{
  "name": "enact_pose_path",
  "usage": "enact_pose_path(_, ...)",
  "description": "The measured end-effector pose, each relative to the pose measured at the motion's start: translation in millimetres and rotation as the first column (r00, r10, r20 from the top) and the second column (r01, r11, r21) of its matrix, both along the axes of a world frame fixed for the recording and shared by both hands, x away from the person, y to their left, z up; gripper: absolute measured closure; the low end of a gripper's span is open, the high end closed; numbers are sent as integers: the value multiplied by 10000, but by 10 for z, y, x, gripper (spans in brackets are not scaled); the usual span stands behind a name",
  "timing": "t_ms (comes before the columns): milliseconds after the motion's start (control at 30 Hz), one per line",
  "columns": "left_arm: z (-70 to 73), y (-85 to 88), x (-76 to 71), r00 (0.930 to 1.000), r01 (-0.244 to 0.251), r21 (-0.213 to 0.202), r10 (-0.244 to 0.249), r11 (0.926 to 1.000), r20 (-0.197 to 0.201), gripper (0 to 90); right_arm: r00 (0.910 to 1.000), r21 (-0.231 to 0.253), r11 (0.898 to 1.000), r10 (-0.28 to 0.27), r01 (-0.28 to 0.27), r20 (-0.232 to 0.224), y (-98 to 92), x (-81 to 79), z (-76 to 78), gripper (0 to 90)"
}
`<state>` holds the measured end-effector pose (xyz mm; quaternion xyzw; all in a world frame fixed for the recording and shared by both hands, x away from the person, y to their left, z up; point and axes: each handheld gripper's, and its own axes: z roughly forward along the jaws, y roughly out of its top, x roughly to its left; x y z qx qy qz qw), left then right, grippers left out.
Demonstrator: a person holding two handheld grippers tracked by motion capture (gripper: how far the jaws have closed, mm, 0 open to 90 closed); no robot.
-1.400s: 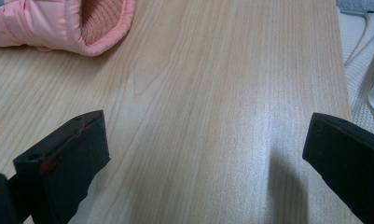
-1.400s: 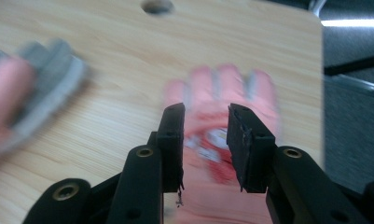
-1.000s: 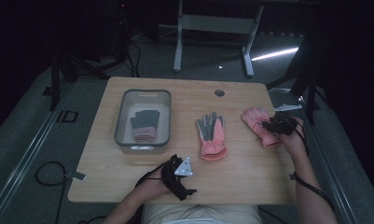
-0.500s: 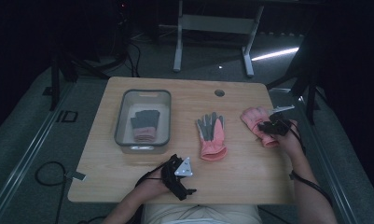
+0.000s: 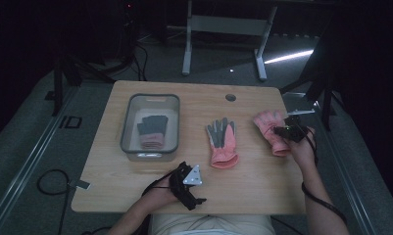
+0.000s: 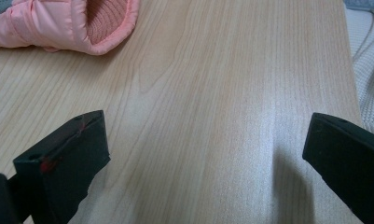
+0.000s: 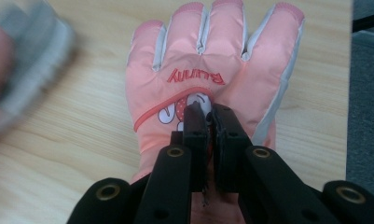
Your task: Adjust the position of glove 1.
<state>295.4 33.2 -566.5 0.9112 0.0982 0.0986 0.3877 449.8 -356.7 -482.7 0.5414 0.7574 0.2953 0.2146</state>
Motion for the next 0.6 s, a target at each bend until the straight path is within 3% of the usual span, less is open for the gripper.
enact_pose_path(133, 0, 10, 4, 10000, -28, -103, 28, 9999, -48, 0, 9978, 304, 9984, -496, 482, 447, 154, -208, 148, 851)
enact_pose_path(267, 0, 10, 3, 10000, -67, -129, 67, 9999, -42, 0, 9959, 386, 9961, -807, 792, 414, 260, -320, 167, 854)
enact_pose_path(333, -2, 3, 1, 10000, -56, -78, 56, 10000, -9, 0, 9925, 950, 9888, -1183, 1151, 291, 329, -411, 148, 859)
enact_pose_path(400, -5, 2, -1, 10000, -58, -70, 58, 10000, 39, 0, 9905, 1111, 9853, -1338, 1294, 323, 388, -473, 128, 863)
enact_pose_path(600, -7, 16, 7, 10000, -25, -136, 24, 9999, -26, 0, 9867, 928, 9831, -1607, 1579, 232, 549, -526, -23, 871)
